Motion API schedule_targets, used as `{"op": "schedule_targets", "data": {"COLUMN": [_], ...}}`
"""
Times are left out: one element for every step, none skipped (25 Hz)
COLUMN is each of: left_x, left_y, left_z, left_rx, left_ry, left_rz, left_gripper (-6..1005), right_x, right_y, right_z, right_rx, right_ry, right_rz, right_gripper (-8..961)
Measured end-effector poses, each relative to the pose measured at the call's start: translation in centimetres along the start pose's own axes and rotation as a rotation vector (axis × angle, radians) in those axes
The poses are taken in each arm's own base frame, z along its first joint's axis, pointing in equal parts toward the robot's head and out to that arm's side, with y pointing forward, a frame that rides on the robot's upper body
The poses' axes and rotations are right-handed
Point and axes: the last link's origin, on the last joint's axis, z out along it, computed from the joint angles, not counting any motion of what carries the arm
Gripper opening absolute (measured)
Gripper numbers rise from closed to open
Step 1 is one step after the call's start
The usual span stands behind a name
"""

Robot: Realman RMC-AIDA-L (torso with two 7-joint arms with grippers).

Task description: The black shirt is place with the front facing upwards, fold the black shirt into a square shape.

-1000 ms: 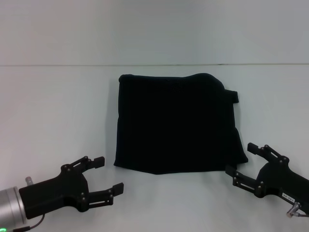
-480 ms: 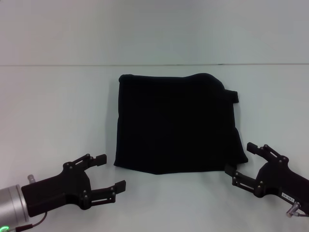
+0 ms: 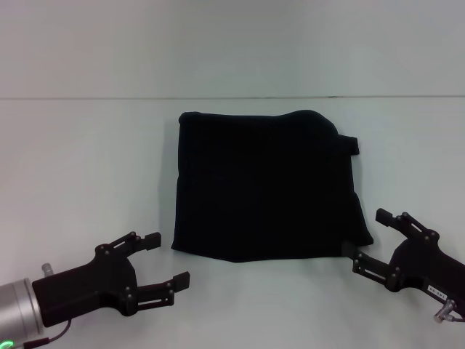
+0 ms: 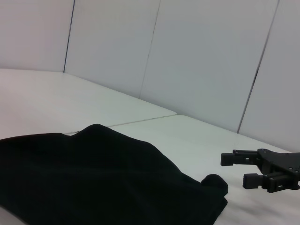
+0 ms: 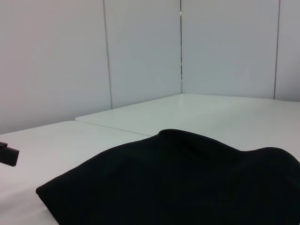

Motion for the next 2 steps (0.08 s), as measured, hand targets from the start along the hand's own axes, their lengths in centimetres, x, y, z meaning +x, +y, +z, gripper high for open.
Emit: {"op": "schedule_targets", "data": {"left_x": [0.00, 0.01], "left_y": [0.00, 0.01], "left_z": [0.00, -0.01], "left_rx": [0.000, -0.001], "left_ry": [0.000, 0.001], "left_rz": [0.000, 0.000], "left_gripper": [952, 952], "right_x": [0.00, 0.00], "right_y": [0.00, -0.01], "right_z": [0.00, 0.00], "right_rx": [0.000, 0.000], "right_ry": [0.000, 0.000], "right_rz": [0.000, 0.000], "right_gripper": [927, 927]}}
